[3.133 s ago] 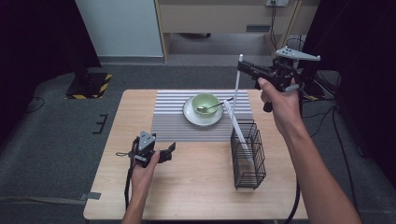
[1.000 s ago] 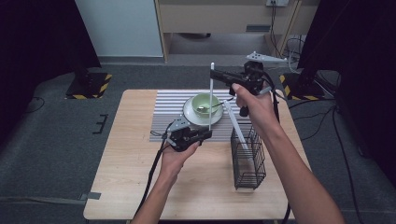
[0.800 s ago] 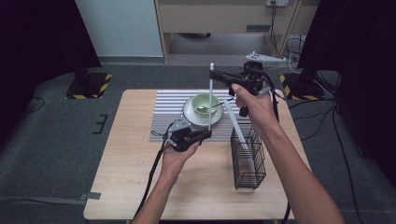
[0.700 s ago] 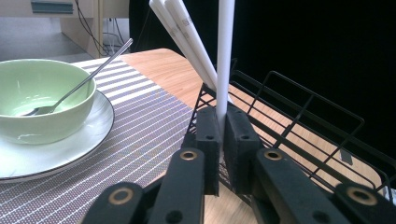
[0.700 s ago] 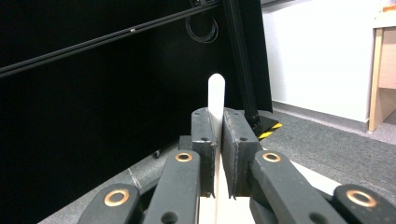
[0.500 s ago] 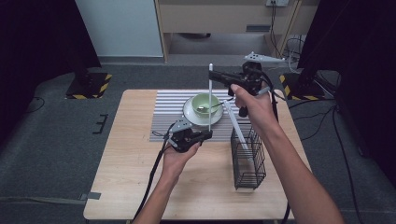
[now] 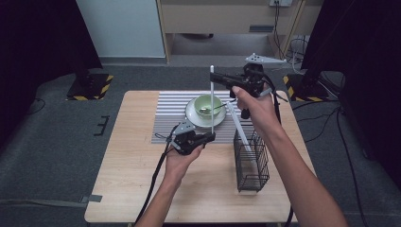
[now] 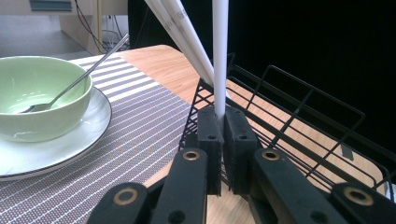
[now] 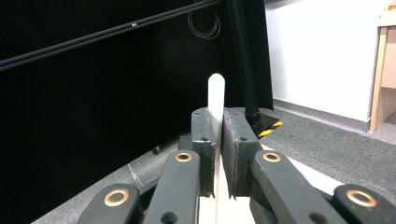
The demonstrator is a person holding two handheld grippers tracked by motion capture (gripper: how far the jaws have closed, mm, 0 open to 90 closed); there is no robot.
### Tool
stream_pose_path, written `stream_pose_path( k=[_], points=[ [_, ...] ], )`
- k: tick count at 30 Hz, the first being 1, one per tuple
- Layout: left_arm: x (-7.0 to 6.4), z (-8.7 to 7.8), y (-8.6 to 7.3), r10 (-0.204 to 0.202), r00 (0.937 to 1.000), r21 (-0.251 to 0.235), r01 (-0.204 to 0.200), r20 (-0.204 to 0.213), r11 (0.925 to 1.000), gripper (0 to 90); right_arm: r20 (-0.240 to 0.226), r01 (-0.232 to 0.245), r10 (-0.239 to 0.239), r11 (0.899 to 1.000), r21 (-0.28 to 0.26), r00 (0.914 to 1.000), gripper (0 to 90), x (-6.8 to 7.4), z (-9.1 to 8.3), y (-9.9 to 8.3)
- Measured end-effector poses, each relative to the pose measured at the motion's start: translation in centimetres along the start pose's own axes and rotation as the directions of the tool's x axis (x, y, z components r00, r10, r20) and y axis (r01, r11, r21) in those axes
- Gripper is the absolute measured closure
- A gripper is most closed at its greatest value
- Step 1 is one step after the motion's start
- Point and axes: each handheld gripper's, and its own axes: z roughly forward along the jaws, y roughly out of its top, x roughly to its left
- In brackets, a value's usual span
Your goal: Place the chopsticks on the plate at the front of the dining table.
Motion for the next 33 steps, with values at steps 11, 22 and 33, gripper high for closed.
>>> stream_pose_path(
  k=[11, 22, 33],
  points=[
    [0.11, -0.08, -0.23, -0.004, 0.9996, -0.016, 0.004, -0.027, 0.9999, 86.7, -0.002, 0.002, -0.002, 1.000, -0.002, 1.0000, 84.0, 0.02, -0.01, 0.01],
    [0.21, -0.06, -0.31, -0.012, 0.9993, -0.031, 0.011, -0.035, 0.9995, 86.8, 0.006, 0.016, -0.016, 1.000, 0.004, 0.9999, 79.9, 0.05, 0.16, -0.10],
    [0.66, -0.31, -0.42, -0.008, 0.9981, -0.028, 0.006, -0.061, 0.9996, 86.8, 0.063, 0.061, -0.061, 0.998, 0.010, 0.9961, 49.3, 0.26, -0.51, -0.66]
  ],
)
